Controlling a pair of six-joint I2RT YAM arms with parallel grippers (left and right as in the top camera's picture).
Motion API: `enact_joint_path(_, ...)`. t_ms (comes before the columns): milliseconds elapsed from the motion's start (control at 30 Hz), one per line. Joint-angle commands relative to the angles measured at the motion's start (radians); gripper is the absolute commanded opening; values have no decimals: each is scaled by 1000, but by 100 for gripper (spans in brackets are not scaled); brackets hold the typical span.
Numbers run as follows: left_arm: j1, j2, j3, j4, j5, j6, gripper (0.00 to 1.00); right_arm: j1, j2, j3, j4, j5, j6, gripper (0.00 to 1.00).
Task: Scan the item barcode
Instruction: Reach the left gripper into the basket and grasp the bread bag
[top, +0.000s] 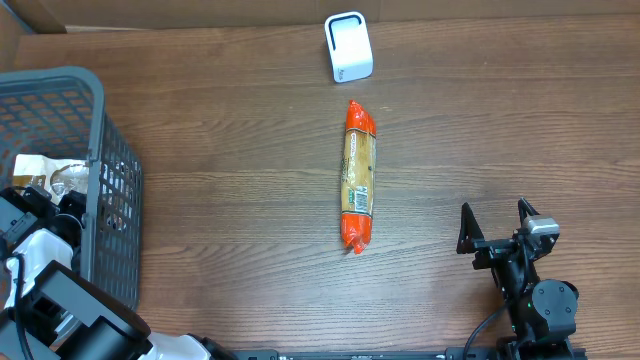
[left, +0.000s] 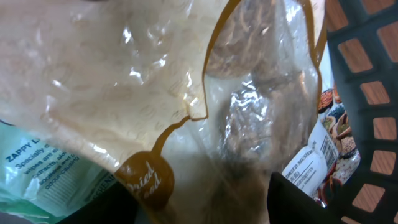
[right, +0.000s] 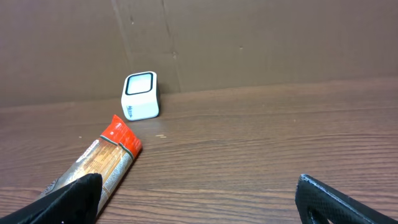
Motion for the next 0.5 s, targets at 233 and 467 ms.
enact_joint_path(233, -9, 32, 6, 45, 86, 8, 4, 6, 0, -10, 5, 9, -7, 100)
enact_joint_path(467, -9, -18, 8, 91, 208, -27, 5, 6, 0, -10, 5, 9, -7, 100)
